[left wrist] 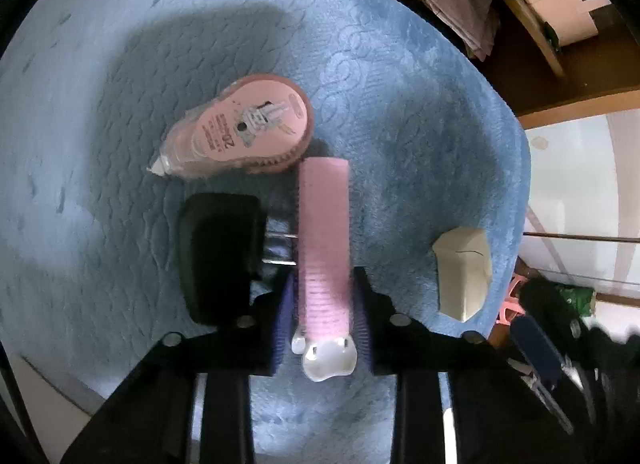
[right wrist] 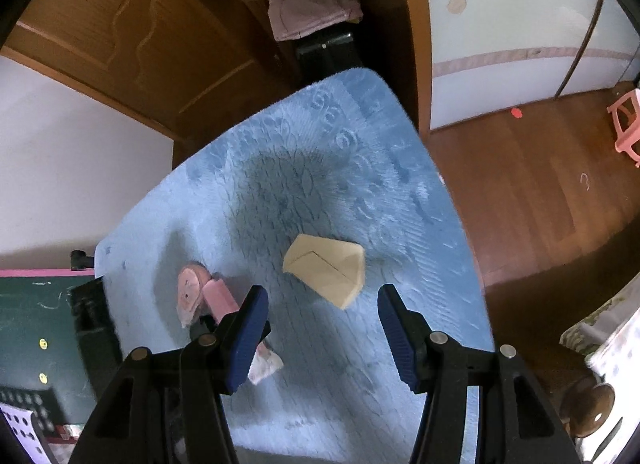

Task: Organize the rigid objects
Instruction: 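Grasp the pink hair roller with the left tool while the right tool grasps the beige block, then carry the pink roller and beige block into the tray and release both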

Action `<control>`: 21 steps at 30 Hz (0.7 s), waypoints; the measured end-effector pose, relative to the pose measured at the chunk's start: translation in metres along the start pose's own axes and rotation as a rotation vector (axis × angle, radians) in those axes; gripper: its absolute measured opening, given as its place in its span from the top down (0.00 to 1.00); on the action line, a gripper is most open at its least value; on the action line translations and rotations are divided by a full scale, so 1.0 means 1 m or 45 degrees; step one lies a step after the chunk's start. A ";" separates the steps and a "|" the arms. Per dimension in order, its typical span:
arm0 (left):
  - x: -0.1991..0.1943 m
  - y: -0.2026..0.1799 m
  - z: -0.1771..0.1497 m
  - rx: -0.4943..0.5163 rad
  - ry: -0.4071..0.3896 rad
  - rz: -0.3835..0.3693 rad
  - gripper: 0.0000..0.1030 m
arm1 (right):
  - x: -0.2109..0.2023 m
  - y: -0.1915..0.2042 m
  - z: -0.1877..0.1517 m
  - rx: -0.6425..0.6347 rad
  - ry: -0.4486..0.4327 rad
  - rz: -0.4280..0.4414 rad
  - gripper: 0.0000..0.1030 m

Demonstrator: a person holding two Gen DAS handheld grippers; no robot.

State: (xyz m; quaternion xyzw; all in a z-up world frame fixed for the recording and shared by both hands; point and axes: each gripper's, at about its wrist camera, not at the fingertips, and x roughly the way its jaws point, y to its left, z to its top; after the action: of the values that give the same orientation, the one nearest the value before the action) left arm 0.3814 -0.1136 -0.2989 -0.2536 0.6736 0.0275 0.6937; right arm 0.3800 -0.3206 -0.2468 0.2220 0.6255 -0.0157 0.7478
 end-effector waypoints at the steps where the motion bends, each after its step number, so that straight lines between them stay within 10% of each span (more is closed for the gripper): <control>1: -0.001 0.001 0.001 0.005 0.004 -0.009 0.72 | 0.006 0.002 0.003 0.006 0.006 -0.011 0.44; 21: -0.009 0.004 -0.016 0.243 0.011 -0.010 0.76 | 0.060 0.019 0.010 0.070 0.078 -0.212 0.39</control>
State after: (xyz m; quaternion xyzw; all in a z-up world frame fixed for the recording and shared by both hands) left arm 0.3648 -0.1139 -0.2912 -0.1892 0.6750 -0.0407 0.7120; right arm 0.4083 -0.2915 -0.2962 0.1899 0.6637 -0.0880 0.7181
